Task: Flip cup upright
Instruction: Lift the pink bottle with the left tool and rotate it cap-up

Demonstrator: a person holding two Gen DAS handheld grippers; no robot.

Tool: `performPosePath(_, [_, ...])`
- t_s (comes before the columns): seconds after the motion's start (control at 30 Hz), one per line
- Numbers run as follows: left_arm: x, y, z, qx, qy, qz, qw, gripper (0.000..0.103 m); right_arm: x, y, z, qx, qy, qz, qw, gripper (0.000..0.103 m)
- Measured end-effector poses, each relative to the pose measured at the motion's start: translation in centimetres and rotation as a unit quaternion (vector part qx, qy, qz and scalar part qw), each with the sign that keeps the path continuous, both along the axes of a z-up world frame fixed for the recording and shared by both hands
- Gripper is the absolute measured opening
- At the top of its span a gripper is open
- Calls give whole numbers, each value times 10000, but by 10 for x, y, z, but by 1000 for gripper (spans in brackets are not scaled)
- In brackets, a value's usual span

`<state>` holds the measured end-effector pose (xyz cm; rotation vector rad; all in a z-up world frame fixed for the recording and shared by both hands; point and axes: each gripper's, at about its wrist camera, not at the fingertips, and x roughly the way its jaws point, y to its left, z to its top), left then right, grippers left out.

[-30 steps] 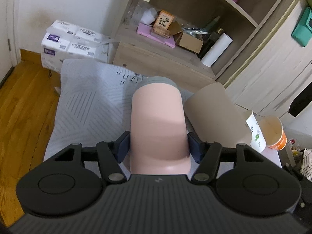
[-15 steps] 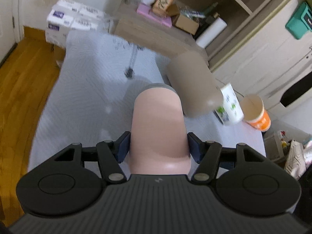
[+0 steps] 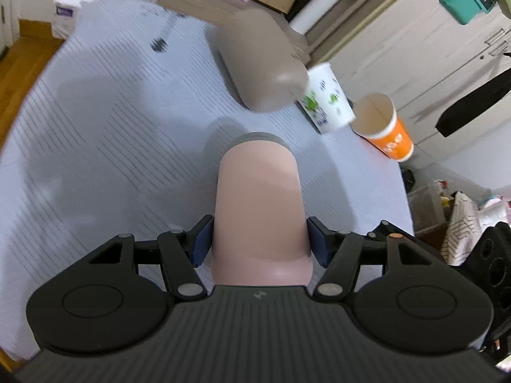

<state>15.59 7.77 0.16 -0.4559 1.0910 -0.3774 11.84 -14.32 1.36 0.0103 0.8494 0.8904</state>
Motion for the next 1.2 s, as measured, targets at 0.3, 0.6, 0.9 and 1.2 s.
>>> performPosePath(0.3, [7, -43, -3, -162, 108, -307, 9993, 61, -7, -28, 1, -67, 1, -162, 9998, 103])
performPosePath(0.6, [16, -75, -10, -430, 244, -358, 9981, 61, 3, -47, -5, -134, 113, -345, 9993, 103])
performPosePath(0.9, [19, -101, -16, -187, 297, -534, 9980, 63, 9, -56, -10, -114, 160, -530, 9984, 103])
performPosePath(1.2, [18, -89, -4, -214, -37, -697, 9973, 72, 6, -67, -9, -58, 215, -609, 9979, 103])
